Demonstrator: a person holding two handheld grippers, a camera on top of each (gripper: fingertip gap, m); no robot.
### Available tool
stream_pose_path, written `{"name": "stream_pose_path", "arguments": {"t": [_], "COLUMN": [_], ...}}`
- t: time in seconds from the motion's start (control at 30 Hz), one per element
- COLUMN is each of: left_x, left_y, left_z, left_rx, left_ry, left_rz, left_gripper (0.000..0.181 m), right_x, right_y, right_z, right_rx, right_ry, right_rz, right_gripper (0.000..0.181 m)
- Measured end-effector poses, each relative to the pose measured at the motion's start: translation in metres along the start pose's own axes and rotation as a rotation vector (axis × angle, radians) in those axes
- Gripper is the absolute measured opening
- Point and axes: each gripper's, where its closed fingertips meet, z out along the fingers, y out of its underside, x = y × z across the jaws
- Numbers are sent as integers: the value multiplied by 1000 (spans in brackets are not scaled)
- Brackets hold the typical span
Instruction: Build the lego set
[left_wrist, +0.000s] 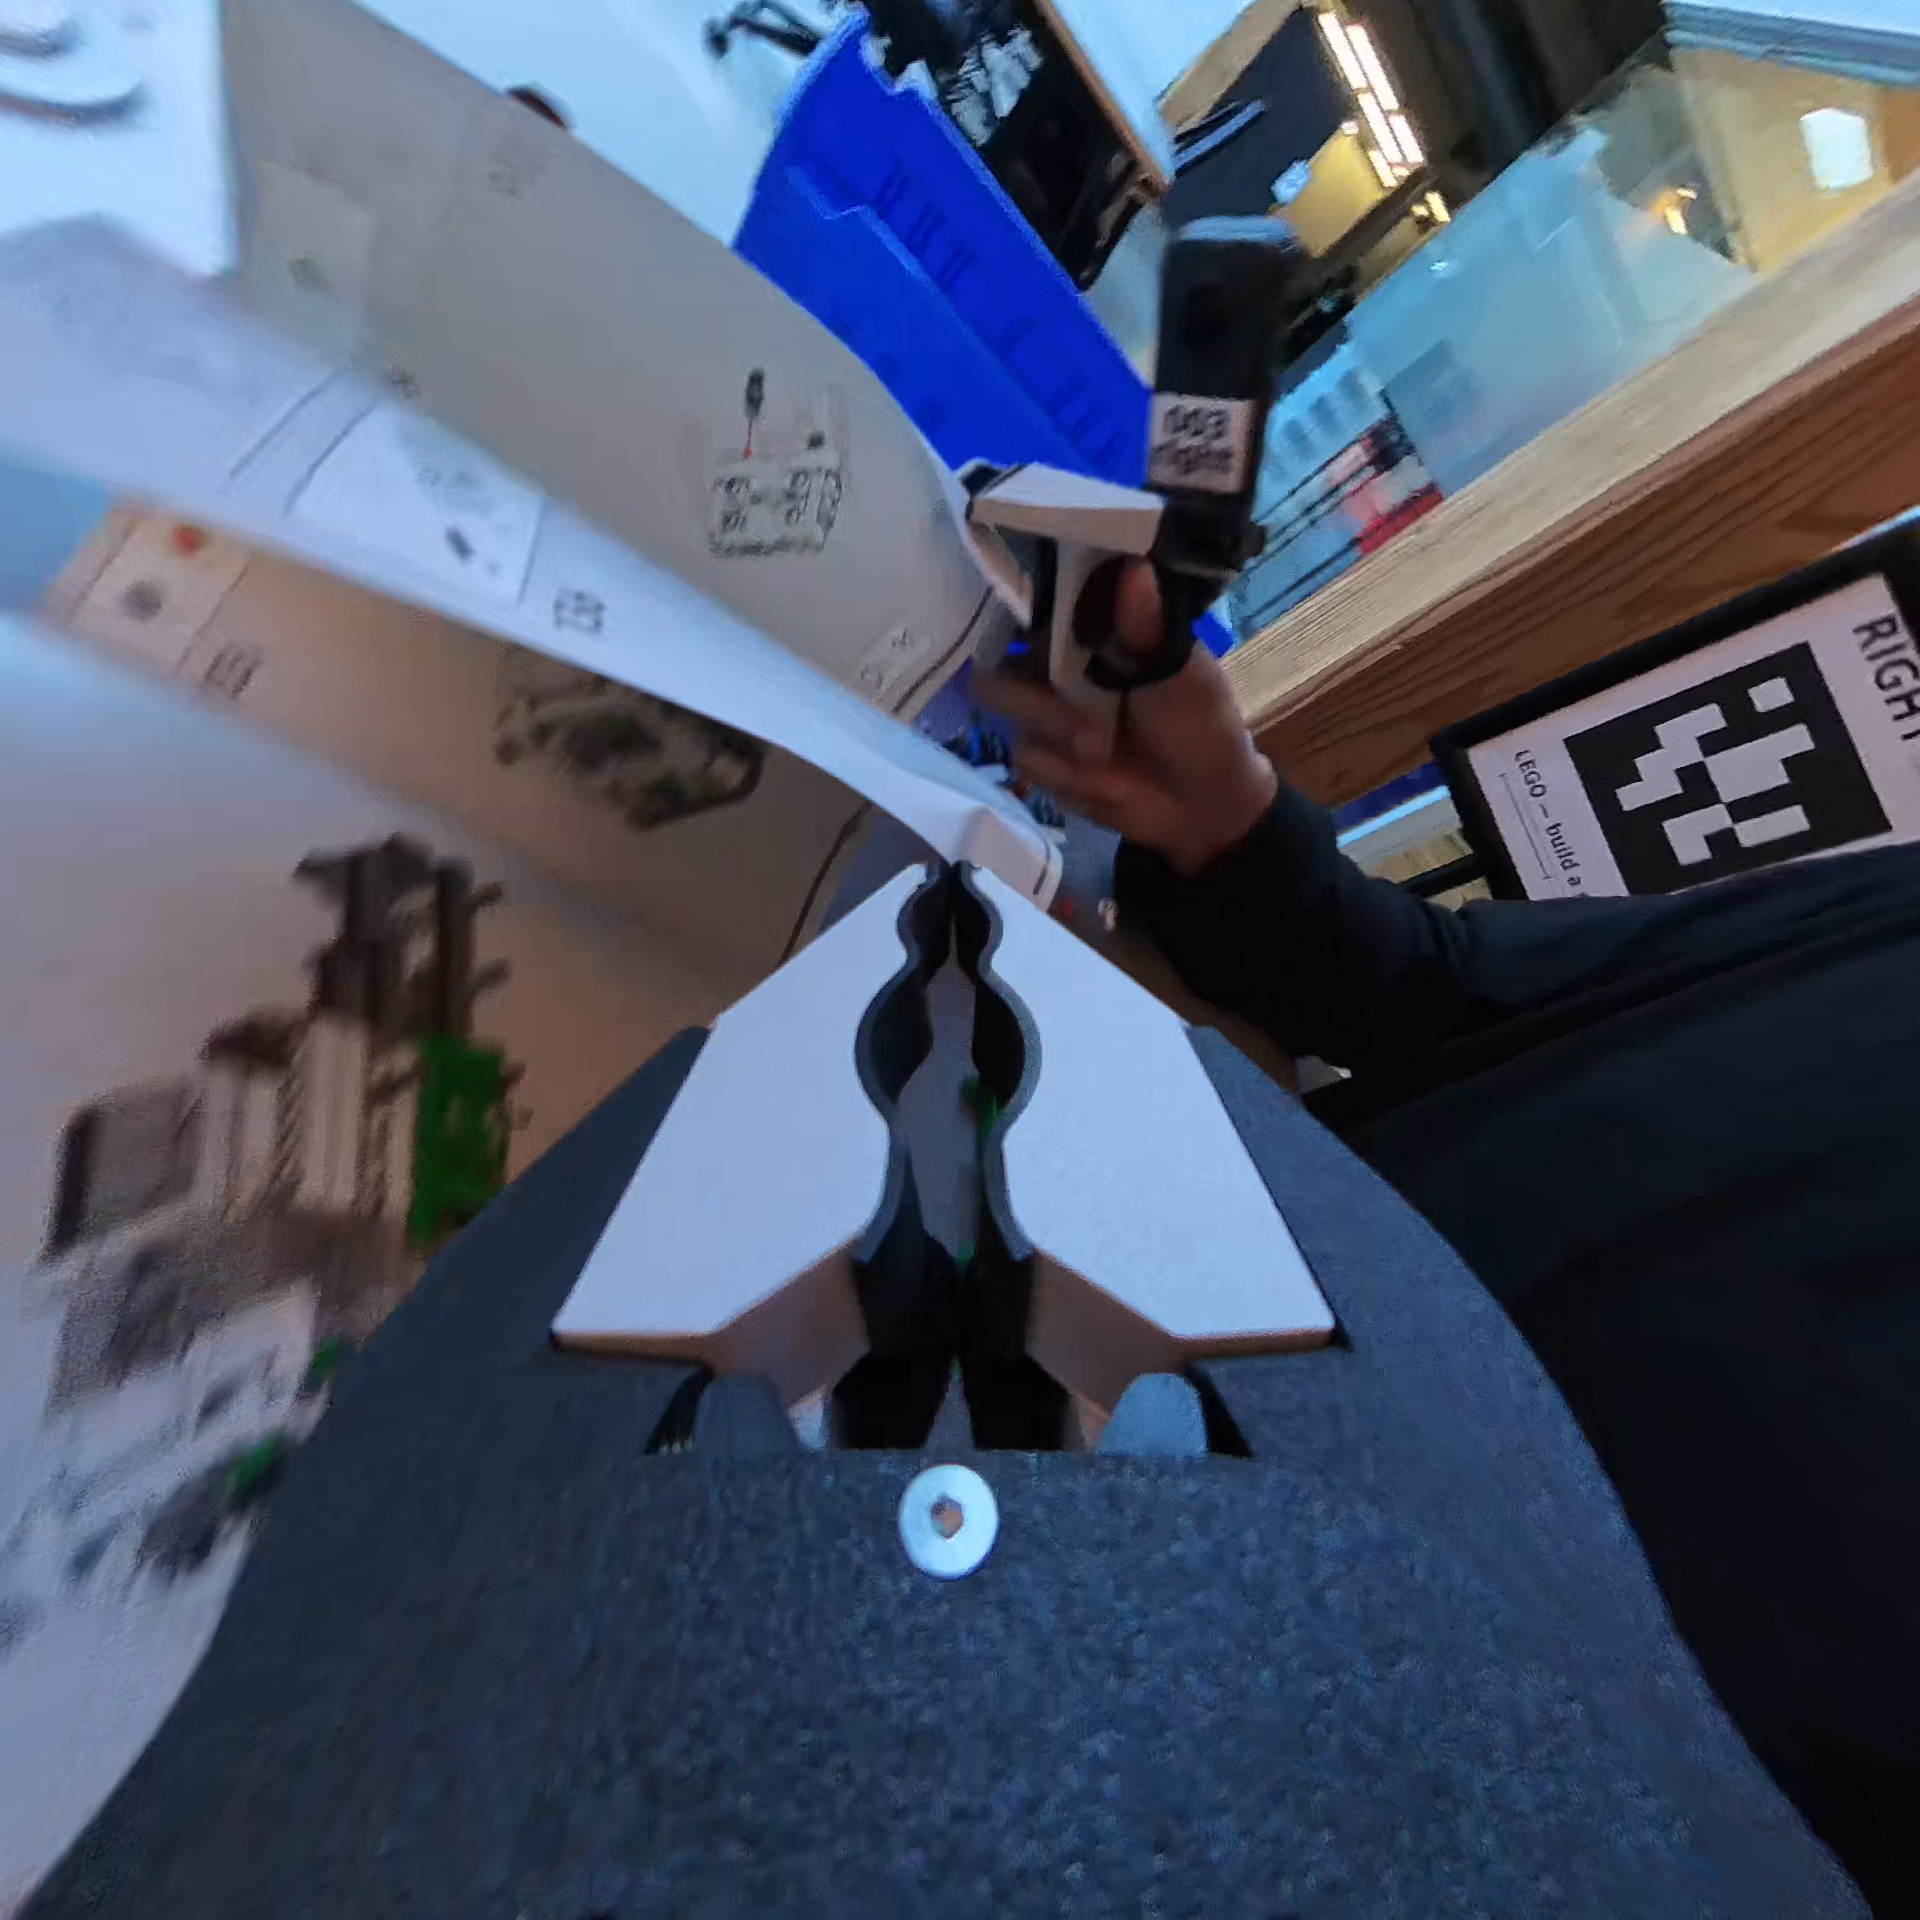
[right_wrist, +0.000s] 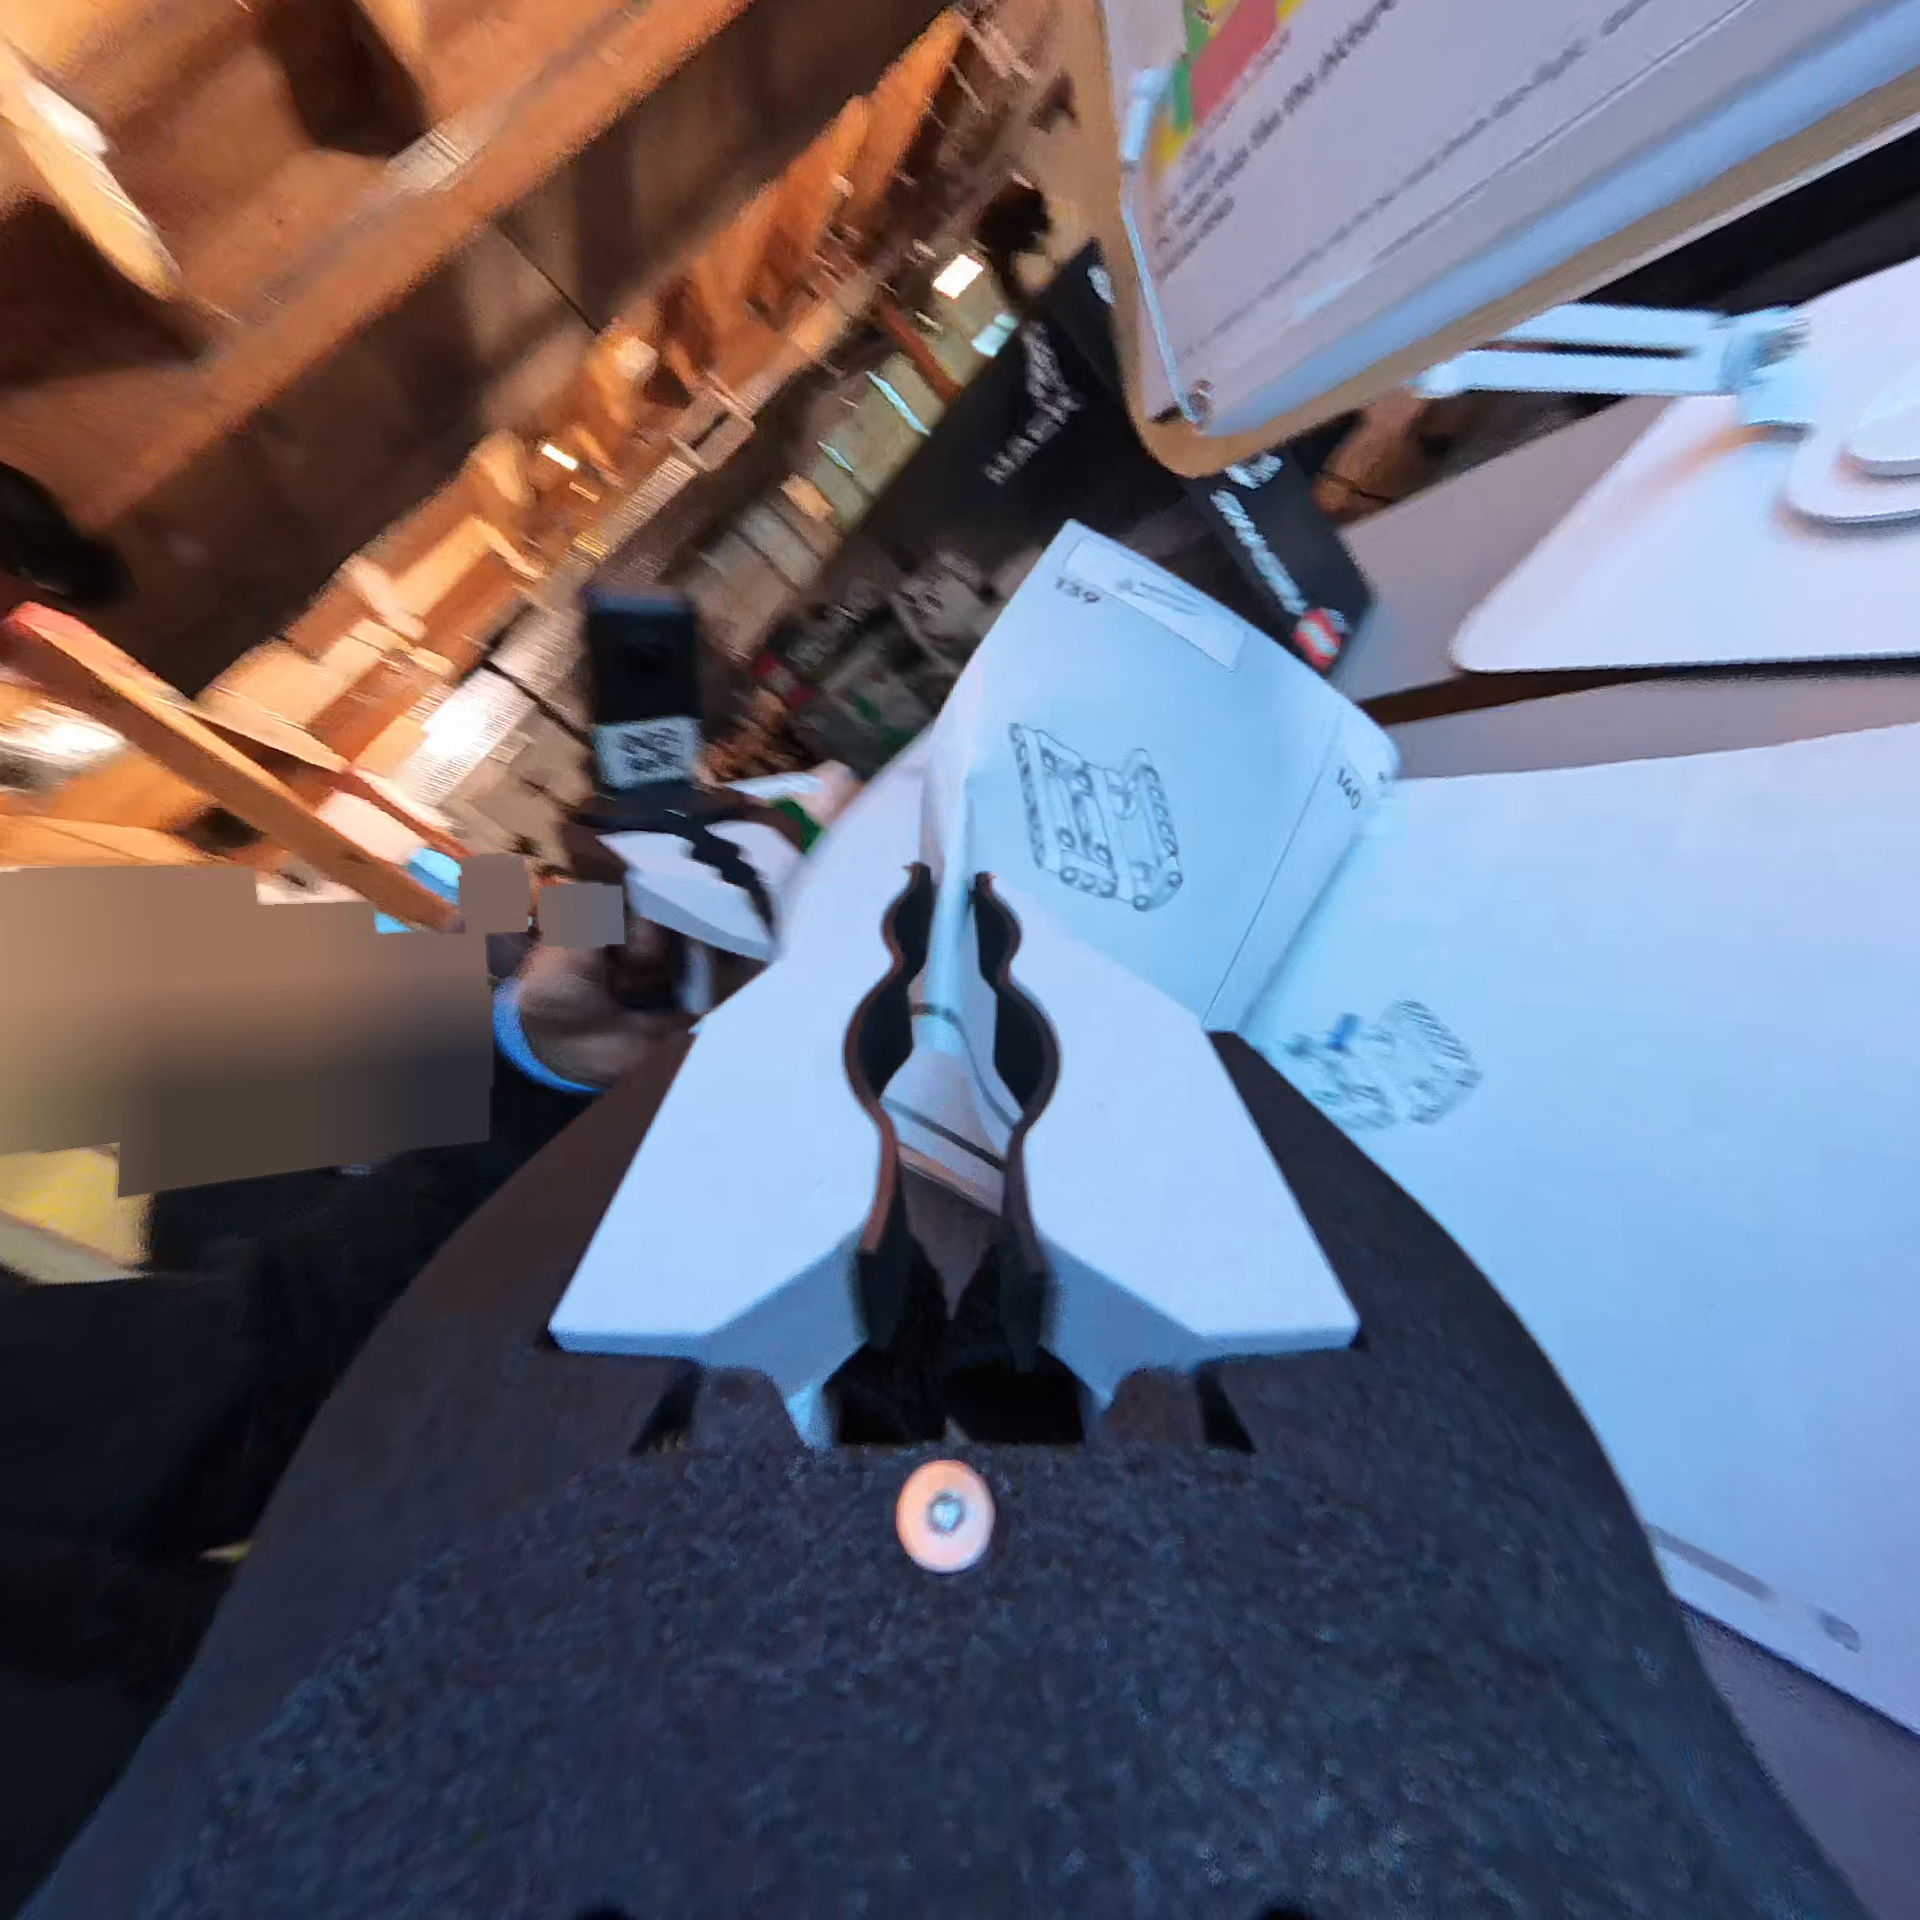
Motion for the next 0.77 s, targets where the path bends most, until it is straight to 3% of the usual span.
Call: {"name": "stream_pose_path", "arguments": {"t": [0.17, 0.27, 0.33, 0.4, 0.47, 0.57, 0.63, 0.77], "left_x": [-22, -29, -35, -42, -50, -60, -63, -55], "left_y": [32, 53, 68, 81, 92, 100, 103, 75], "left_z": [-75, -107, -119, -126, -129, -130, -129, -113], "left_rx": [-15, -34, -64, -102, -135, -166, -190, -163], "left_ry": [-141, -187, -219, -253, -287, -337, -382, -421], "left_rz": [-135, -203, -238, -259, -274, -276, -245, -100], "left_gripper": [0, 0, 0, 0, 0, 0, 0, 0], "right_x": [50, 41, 20, -4, -3, 9, 16, 18], "right_y": [12, -3, -8, 26, 67, 96, 97, 115], "right_z": [-20, -33, -23, 9, 32, 56, 63, 67], "right_rx": [-242, -289, -271, -386, -563, -646, -653, -748], "right_ry": [544, 708, 660, 415, 286, 235, 263, 245], "right_rz": [-381, -595, -696, -644, -548, -538, -551, -556], "right_gripper": [21, 29, 23, 15, 9, 0, 0, 0]}}
